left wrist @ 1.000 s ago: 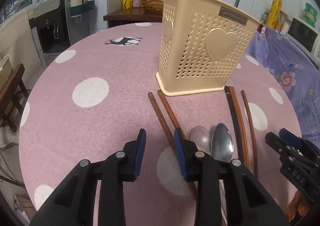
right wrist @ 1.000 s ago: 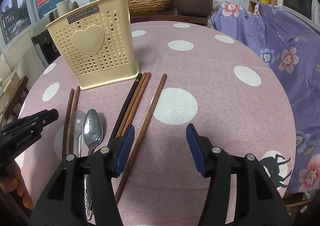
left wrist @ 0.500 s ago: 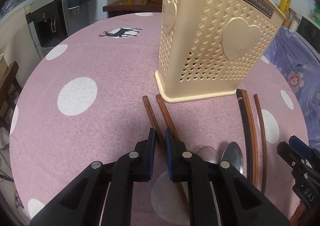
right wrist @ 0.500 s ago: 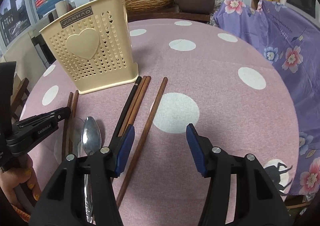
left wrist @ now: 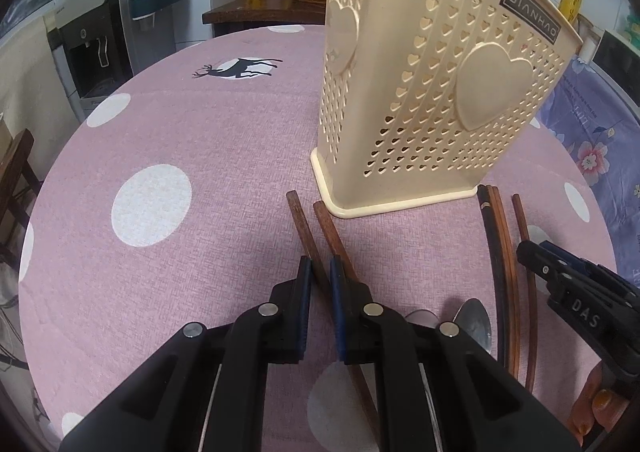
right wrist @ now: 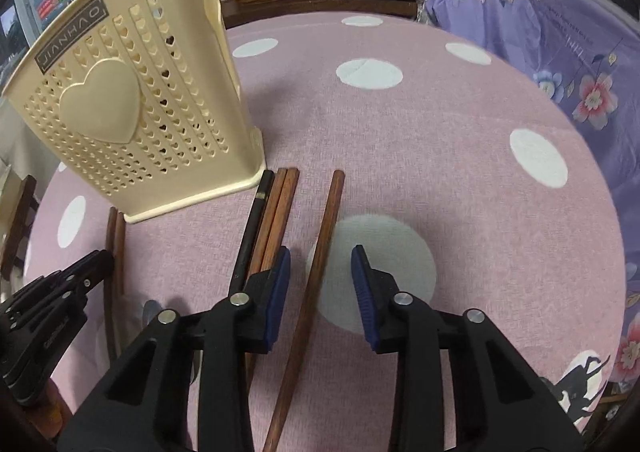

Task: Organize utensils
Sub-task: 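Close left tool on its brown chopstick while right tool closes on its brown chopstick, then lift both brown chopsticks and lower them into the beige basket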

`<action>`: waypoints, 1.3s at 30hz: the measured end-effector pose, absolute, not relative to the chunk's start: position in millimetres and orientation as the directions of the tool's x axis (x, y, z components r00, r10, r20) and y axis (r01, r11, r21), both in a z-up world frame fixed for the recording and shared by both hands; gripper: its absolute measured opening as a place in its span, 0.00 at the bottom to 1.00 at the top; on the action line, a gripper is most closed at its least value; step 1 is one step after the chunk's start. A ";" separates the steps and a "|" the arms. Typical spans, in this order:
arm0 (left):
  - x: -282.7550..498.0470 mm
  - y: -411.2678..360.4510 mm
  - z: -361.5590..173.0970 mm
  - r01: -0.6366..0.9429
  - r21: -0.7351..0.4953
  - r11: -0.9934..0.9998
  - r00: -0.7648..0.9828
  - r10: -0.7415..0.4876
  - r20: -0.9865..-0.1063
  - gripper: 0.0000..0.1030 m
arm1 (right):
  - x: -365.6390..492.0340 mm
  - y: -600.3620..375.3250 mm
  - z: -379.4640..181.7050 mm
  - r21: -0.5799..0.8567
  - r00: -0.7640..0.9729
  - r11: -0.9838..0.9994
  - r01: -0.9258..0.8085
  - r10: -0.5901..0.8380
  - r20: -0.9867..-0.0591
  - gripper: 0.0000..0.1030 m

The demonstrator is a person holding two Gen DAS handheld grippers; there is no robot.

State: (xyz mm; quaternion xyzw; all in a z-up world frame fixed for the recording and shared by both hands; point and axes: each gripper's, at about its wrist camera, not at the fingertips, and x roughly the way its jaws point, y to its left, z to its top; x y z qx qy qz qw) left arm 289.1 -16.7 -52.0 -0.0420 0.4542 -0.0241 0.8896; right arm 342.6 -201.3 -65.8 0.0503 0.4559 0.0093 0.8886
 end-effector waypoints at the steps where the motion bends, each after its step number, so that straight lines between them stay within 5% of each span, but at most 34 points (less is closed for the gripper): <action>1: 289.9 -17.3 -52.0 0.005 -0.092 0.996 0.587 -0.077 -0.806 0.11 | 343.7 -200.4 -65.6 0.088 0.588 0.996 0.033 0.052 -0.808 0.25; 12: 301.8 -16.3 -51.9 -0.018 -0.078 0.997 0.592 -0.052 -0.804 0.10 | 371.4 -195.8 -66.4 0.036 0.600 0.997 0.071 -0.014 -0.800 0.10; 29: 288.8 0.3 -39.2 -0.033 -0.145 0.989 0.664 -0.086 -0.743 0.07 | 362.9 -212.4 -55.0 0.200 0.636 0.979 0.035 0.132 -0.760 0.07; 39: 251.3 29.3 15.7 0.014 -0.256 0.967 0.753 -0.179 -0.633 0.07 | 314.2 -233.6 5.7 0.219 0.757 0.973 -0.076 0.199 -0.622 0.07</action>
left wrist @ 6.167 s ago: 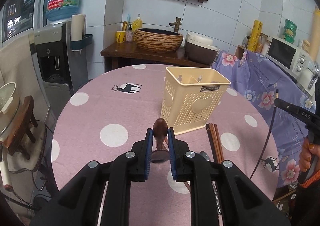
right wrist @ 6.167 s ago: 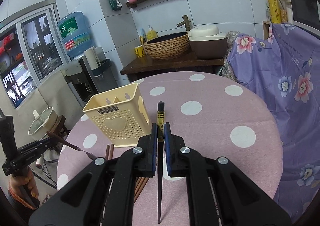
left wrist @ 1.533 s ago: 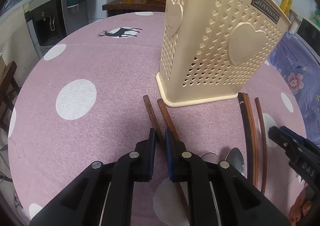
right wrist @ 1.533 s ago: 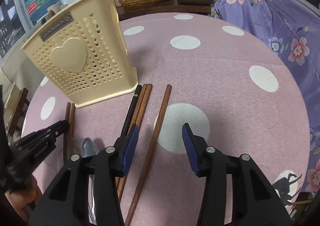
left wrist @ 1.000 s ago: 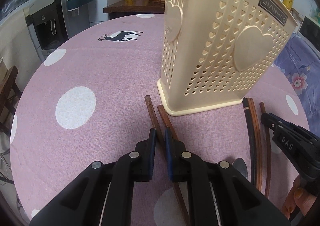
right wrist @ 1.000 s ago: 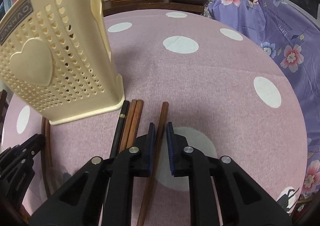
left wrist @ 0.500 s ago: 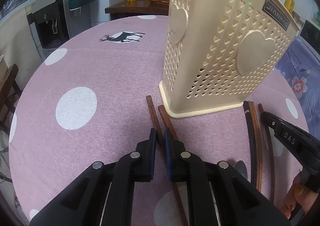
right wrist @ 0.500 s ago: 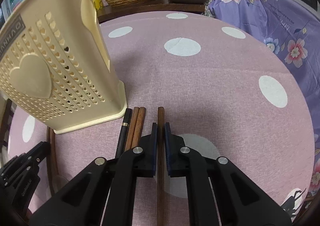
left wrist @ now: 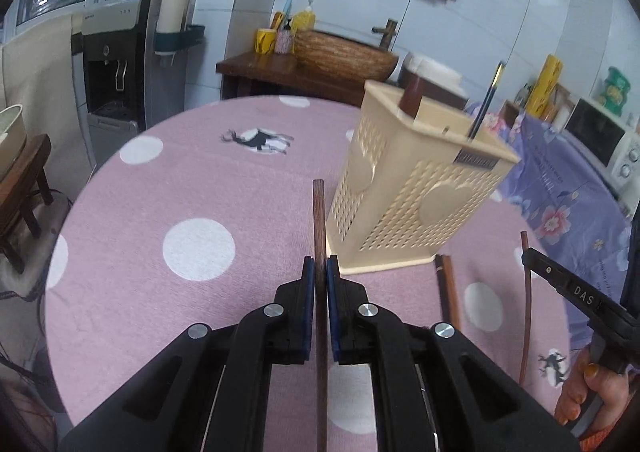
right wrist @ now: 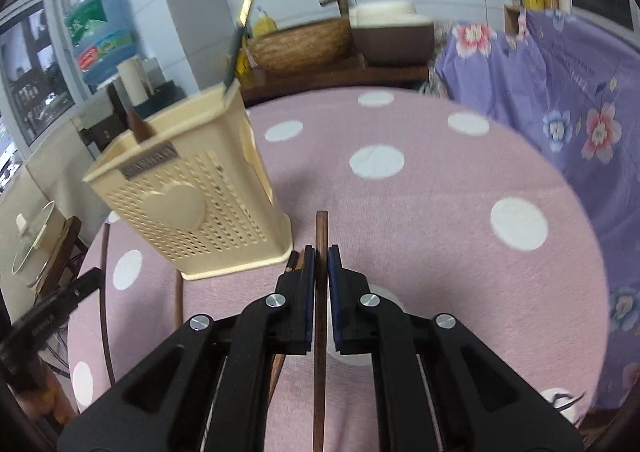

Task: Organize utensils
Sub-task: 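Lift both brown chopsticks and lower them into the beige basket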

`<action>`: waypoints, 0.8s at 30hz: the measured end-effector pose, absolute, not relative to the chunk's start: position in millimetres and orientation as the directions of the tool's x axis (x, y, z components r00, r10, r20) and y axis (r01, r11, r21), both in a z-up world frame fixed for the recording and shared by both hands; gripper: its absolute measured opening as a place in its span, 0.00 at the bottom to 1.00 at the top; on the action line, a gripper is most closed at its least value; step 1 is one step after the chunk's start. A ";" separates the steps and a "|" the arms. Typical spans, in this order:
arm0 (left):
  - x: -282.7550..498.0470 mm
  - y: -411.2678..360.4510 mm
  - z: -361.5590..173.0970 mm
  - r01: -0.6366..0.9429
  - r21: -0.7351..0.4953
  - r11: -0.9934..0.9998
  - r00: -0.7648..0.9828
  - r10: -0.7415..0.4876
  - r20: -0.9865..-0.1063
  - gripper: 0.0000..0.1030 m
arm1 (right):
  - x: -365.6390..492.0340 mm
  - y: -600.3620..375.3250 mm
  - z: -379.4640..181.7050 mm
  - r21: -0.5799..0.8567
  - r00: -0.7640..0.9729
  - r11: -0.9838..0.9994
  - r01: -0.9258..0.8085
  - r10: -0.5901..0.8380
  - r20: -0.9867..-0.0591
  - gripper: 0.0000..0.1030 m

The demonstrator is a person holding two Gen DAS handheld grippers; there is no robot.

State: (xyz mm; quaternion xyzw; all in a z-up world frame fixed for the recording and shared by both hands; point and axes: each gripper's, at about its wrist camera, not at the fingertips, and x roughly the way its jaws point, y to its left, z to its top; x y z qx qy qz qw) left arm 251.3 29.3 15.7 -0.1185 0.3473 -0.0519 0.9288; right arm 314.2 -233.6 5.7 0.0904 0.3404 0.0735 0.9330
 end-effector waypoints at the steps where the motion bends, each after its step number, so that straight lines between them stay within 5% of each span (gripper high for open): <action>1: 246.6 33.5 24.0 0.025 -0.269 0.963 0.763 -0.192 -0.618 0.07 | 308.4 -236.8 13.1 0.214 0.768 0.973 -0.087 0.202 -0.607 0.07; 10: 213.5 54.7 83.3 0.095 -0.234 0.967 0.831 -0.207 -0.516 0.07 | 253.3 -278.0 90.1 0.209 0.846 0.962 -0.175 0.256 -0.468 0.07; 24: 203.0 61.2 95.8 0.102 -0.228 0.968 0.853 -0.203 -0.480 0.07 | 241.2 -283.1 110.5 0.183 0.858 0.961 -0.207 0.268 -0.439 0.07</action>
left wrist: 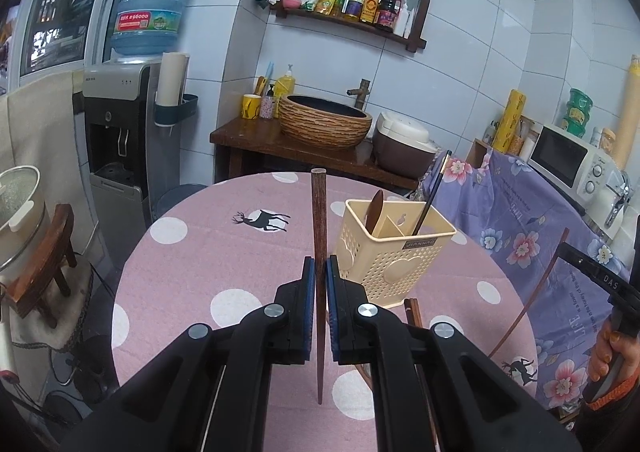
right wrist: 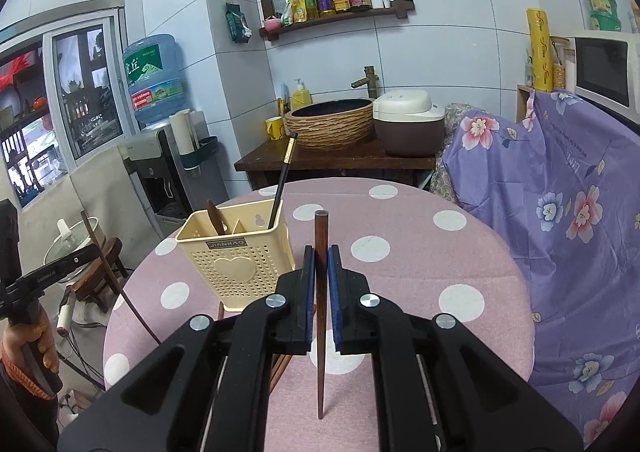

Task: Organize utensils
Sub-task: 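Lift both brown chopsticks and lower them into the beige basket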

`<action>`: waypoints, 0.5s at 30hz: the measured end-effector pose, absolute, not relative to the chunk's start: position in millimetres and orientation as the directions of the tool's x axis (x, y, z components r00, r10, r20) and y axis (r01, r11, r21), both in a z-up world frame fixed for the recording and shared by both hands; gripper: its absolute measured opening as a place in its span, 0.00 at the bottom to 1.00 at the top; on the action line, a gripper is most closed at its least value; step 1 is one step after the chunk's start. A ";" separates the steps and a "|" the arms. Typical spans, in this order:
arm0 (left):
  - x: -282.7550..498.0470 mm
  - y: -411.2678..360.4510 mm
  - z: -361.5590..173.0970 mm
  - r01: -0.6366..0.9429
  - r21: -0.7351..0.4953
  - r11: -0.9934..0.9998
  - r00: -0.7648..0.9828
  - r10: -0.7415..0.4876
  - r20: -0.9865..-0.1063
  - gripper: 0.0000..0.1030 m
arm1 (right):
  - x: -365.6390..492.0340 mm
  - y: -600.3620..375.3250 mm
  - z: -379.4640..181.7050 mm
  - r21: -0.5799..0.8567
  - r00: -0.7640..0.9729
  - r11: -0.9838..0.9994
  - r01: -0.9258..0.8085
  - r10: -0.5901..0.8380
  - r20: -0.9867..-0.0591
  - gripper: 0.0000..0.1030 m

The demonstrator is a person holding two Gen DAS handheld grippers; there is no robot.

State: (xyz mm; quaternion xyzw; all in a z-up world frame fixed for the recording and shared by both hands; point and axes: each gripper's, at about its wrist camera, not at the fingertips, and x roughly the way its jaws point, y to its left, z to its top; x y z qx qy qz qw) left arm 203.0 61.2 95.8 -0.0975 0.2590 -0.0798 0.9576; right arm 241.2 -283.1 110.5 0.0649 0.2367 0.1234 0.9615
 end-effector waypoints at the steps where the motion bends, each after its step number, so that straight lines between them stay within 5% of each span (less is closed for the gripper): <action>1: 202.3 62.1 99.2 0.103 -0.228 0.968 0.856 -0.202 -0.475 0.07 | 240.9 -282.6 112.2 0.184 0.858 0.960 -0.210 0.271 -0.436 0.07; 15: 246.5 47.9 222.8 0.172 -0.258 0.951 0.911 -0.253 -0.326 0.07 | 281.1 -257.1 237.1 0.220 0.882 0.928 -0.302 0.359 -0.306 0.07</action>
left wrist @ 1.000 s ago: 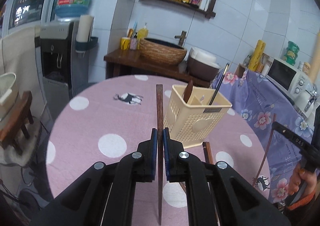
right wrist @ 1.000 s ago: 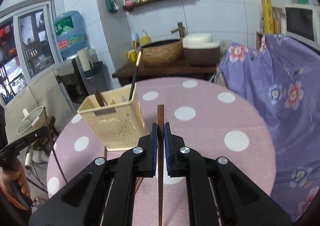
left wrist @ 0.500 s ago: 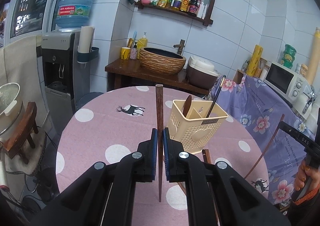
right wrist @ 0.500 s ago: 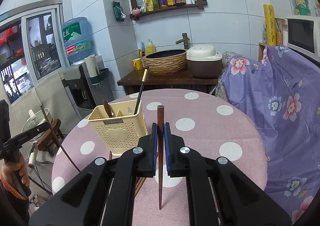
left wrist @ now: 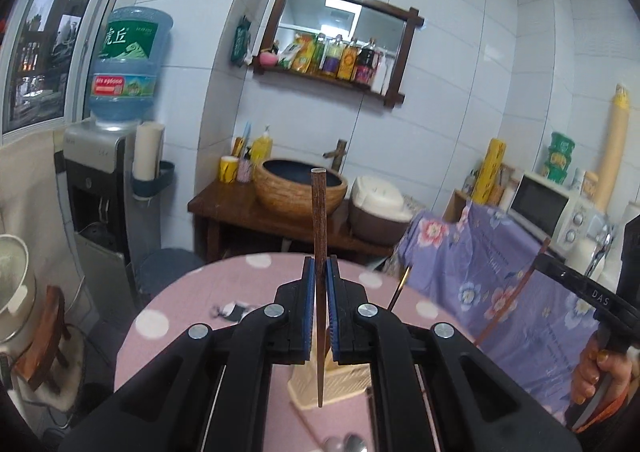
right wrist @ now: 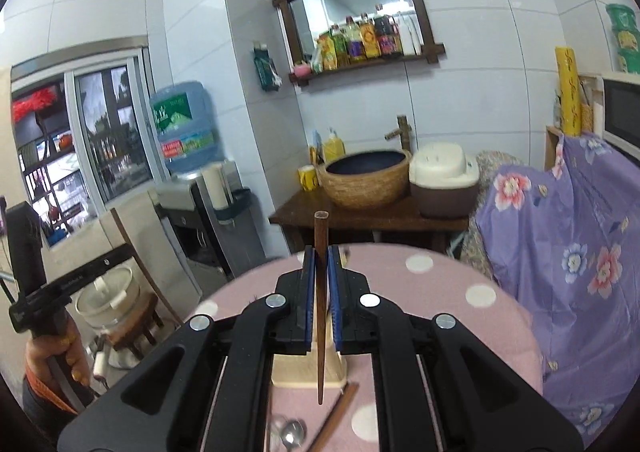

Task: Organize utensils
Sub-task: 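Lift both brown chopsticks and lower them into the beige basket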

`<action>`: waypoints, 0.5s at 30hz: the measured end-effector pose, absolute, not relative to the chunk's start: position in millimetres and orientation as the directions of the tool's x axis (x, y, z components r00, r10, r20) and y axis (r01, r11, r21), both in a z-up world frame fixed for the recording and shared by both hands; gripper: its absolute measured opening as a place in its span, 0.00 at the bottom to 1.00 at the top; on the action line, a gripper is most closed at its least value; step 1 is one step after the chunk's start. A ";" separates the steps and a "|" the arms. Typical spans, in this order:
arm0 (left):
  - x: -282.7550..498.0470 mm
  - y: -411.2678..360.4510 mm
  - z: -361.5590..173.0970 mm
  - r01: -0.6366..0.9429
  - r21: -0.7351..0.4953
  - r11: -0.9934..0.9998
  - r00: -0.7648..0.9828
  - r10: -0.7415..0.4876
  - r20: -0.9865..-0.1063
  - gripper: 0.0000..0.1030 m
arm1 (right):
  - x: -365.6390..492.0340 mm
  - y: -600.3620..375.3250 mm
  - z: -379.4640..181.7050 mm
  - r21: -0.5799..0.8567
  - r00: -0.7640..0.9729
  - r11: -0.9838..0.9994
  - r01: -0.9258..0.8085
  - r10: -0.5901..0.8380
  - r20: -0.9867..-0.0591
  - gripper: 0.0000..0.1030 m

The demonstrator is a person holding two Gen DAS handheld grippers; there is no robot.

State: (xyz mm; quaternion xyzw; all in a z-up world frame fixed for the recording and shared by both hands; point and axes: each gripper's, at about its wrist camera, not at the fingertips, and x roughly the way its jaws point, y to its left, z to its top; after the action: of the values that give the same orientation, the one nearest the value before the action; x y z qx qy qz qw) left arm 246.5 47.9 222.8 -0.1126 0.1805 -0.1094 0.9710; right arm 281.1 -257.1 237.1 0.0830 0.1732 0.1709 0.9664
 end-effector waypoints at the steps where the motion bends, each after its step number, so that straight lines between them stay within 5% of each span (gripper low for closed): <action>1: 252.3 46.2 230.3 0.177 -0.270 0.946 0.912 -0.261 -0.317 0.07 | 285.2 -254.0 247.5 0.221 0.885 0.927 -0.304 0.361 -0.294 0.07; 7: 281.4 20.9 243.0 0.159 -0.243 0.957 0.930 -0.228 -0.290 0.07 | 315.6 -230.6 279.7 0.216 0.919 0.937 -0.276 0.323 -0.227 0.07; 15: 307.1 0.4 164.1 0.125 -0.213 0.969 0.898 -0.202 -0.390 0.07 | 352.5 -206.2 201.3 0.208 0.904 0.952 -0.226 0.284 -0.319 0.07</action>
State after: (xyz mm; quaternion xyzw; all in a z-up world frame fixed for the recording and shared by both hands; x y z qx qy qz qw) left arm 307.1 0.4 164.1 -0.0918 0.2092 -0.0843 0.9699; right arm 352.5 -206.2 201.3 0.0831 0.1751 0.1313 0.9722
